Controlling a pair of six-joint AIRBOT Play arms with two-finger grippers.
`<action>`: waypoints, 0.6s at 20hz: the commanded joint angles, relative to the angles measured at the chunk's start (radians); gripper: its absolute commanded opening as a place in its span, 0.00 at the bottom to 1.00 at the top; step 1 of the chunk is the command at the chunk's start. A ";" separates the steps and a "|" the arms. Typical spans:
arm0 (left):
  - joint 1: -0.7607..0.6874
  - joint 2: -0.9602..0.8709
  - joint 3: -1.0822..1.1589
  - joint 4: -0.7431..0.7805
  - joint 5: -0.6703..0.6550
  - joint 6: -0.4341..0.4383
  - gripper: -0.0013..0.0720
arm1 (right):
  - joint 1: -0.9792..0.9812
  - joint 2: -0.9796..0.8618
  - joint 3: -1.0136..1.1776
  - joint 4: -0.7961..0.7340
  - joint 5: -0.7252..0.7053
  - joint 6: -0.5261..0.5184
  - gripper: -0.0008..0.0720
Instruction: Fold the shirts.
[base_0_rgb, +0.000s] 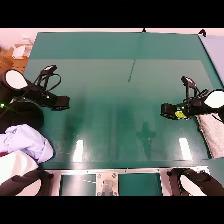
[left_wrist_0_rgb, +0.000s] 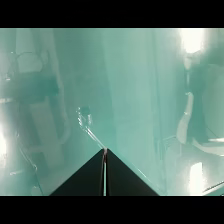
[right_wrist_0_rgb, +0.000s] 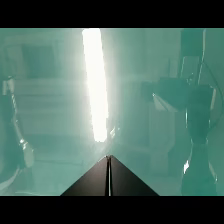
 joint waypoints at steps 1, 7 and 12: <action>0.000 0.001 0.000 0.000 0.000 0.000 0.05 | 0.001 0.001 0.000 0.000 0.000 0.000 0.03; 0.000 0.001 0.000 0.000 0.000 0.000 0.05 | 0.001 0.001 0.000 0.000 0.000 0.000 0.03; 0.000 0.001 0.000 -0.048 0.005 0.000 0.05 | 0.001 0.001 0.000 0.001 -0.002 0.000 0.03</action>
